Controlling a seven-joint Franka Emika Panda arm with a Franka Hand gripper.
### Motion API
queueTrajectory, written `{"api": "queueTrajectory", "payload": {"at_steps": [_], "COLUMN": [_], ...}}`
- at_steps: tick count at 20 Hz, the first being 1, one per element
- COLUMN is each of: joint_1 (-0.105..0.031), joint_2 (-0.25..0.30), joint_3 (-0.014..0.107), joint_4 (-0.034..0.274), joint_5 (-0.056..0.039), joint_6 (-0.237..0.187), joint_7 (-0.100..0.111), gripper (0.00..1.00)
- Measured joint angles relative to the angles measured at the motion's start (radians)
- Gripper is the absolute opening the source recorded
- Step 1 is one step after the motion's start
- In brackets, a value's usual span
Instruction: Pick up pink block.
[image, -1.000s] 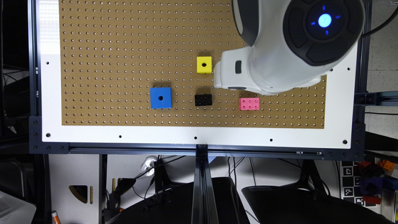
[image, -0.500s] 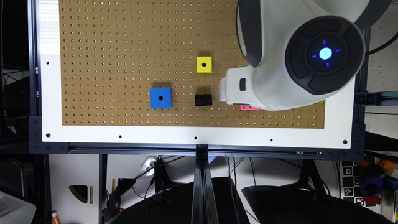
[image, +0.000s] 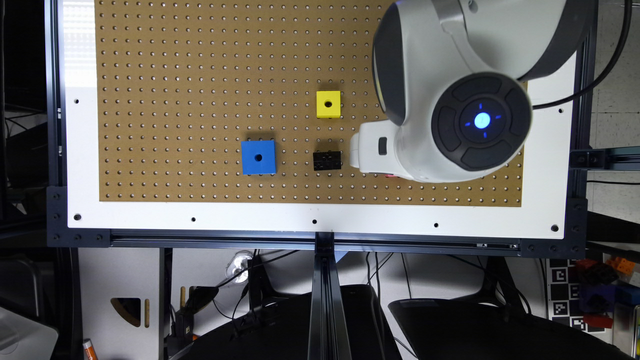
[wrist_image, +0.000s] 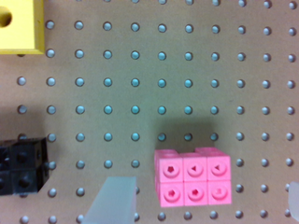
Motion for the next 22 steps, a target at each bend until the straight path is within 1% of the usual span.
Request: {"api": "queueTrajectory", "payload": {"at_steps": [2,3,4,5,7,10,13,14,16,20,22], "joint_1": [0.0,0.0,0.0,0.0,0.002,0.009,0.023,0.026,0.026,0.026,0.026], "joint_2": [0.033,0.052,0.077,0.091,0.102,0.103,0.103,0.103,0.103,0.126,0.143], "joint_3": [-0.001,-0.002,-0.002,-0.002,-0.002,-0.002,-0.002,-0.002,-0.002,-0.003,-0.003], "joint_4": [0.001,0.002,0.008,0.015,0.03,0.041,0.048,0.048,0.048,0.051,0.066], "joint_5": [-0.0058,-0.01,-0.0178,-0.0211,-0.0214,-0.0214,-0.0216,-0.0216,-0.0216,-0.0233,-0.0245], "joint_6": [0.027,0.043,0.063,0.07,0.07,0.069,0.069,0.069,0.069,0.078,0.078], "joint_7": [0.001,0.001,0.004,0.006,0.006,0.011,0.027,0.029,0.03,0.03,0.03], "gripper": [1.0,1.0,1.0,1.0,1.0,1.0,1.0,1.0,1.0,1.0,1.0]}}
